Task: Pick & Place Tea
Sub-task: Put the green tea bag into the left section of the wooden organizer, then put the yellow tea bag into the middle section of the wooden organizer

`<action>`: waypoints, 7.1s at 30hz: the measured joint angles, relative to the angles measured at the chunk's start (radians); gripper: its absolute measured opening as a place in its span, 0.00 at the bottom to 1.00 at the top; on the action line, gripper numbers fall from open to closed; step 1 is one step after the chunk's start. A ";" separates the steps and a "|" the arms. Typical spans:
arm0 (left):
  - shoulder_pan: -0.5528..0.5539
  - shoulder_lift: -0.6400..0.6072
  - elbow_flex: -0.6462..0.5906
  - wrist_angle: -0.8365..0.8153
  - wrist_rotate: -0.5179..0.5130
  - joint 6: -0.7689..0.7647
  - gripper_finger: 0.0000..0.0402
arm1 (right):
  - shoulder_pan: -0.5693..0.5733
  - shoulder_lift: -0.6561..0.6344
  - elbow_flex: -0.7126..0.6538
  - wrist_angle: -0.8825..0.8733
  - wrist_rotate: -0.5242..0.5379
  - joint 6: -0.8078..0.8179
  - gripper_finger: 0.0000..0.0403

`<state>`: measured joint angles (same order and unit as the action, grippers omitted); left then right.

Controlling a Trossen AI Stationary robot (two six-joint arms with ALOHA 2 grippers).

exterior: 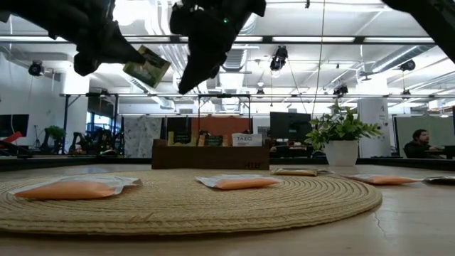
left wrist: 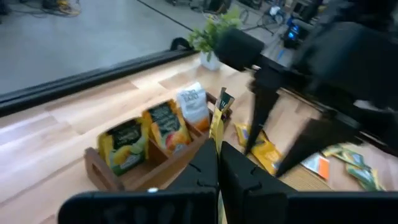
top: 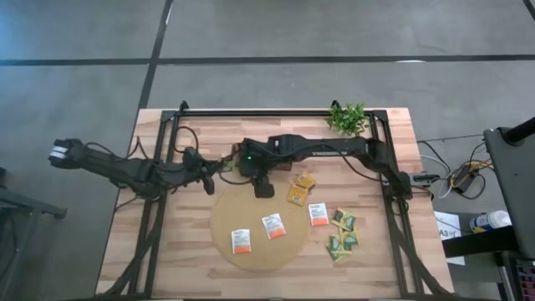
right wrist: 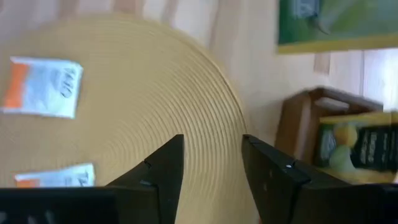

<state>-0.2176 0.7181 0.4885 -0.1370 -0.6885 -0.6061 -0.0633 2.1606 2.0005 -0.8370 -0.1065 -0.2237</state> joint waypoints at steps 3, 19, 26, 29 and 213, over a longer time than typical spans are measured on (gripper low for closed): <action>0.000 -0.010 -0.001 -0.024 -0.035 -0.021 0.00 | 0.002 -0.053 -0.101 0.145 -0.007 0.043 0.38; 0.248 -0.001 -0.134 0.213 0.269 0.150 0.00 | -0.212 -0.310 -0.444 0.582 -0.091 0.413 0.38; 0.577 0.012 -0.263 0.520 0.687 0.142 0.00 | -0.231 -0.301 -0.435 0.581 -0.116 0.454 0.38; 0.681 0.036 -0.286 0.569 0.834 0.122 0.00 | -0.231 -0.301 -0.435 0.581 -0.116 0.486 0.38; 0.885 0.099 -0.167 0.073 0.908 0.302 0.27 | -0.230 0.002 -0.381 0.586 0.006 -0.020 0.21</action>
<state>0.6671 0.8169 0.3210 -0.0639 0.2192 -0.3039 -0.2935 2.1628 1.6191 -0.2508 -0.1009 -0.2439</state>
